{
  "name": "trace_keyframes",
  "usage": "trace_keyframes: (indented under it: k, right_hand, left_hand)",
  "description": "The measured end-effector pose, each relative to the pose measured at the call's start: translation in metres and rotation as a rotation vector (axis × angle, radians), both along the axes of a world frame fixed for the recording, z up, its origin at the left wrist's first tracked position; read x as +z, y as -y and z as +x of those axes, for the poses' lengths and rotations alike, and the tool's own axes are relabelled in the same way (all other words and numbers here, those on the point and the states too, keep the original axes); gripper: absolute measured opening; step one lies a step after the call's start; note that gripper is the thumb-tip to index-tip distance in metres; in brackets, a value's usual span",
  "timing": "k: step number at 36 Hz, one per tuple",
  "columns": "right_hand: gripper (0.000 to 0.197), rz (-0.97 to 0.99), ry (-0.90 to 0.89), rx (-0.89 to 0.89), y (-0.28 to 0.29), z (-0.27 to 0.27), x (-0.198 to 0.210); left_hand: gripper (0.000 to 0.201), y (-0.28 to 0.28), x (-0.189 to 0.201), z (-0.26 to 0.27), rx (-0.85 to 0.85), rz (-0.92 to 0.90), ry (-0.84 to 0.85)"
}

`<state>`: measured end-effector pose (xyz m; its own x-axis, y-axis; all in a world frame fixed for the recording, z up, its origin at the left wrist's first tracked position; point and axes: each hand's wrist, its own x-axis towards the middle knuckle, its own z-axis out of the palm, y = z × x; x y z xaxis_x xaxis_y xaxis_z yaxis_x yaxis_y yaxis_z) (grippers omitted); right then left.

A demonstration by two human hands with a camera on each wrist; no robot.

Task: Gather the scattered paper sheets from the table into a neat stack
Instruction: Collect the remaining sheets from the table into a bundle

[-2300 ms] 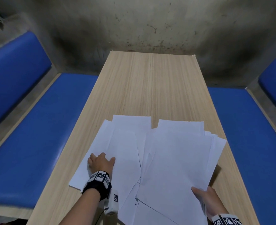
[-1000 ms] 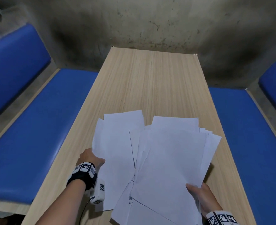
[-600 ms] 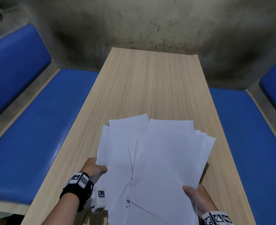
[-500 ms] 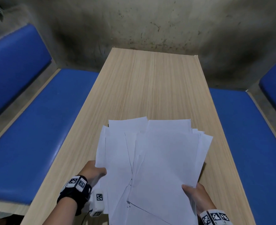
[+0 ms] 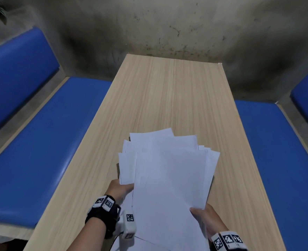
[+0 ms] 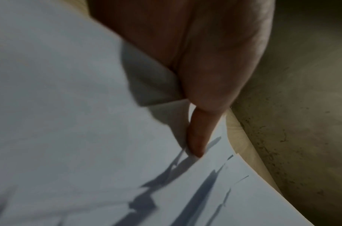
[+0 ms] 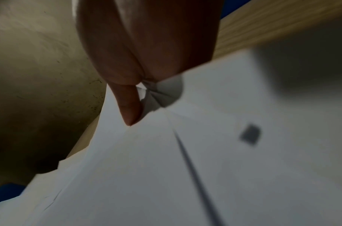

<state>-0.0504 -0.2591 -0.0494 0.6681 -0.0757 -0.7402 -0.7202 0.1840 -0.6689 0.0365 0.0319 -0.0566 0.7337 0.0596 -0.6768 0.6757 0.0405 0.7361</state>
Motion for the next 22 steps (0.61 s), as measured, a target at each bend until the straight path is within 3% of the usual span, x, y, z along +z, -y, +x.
trace_keyframes:
  k: [3,8,14,22]
  right_hand:
    - [0.028,0.018,0.017,-0.019,0.003,-0.001,0.001]
    - [0.030,0.042,0.071,-0.061,0.008,0.000,0.011]
    - [0.026,0.008,0.086,-0.127,0.022,0.002,0.013]
    - [0.033,0.054,0.041,-0.129,0.018,0.019,0.013]
  left_hand:
    - [0.025,0.000,-0.001,-0.003,0.026,0.013,0.003]
    - [0.009,-0.016,0.000,-0.005,0.093,0.052,0.012]
    - [0.020,-0.043,-0.008,-0.005,0.008,0.035,-0.024]
    - [0.026,-0.035,-0.008,-0.007,-0.075,0.016,-0.086]
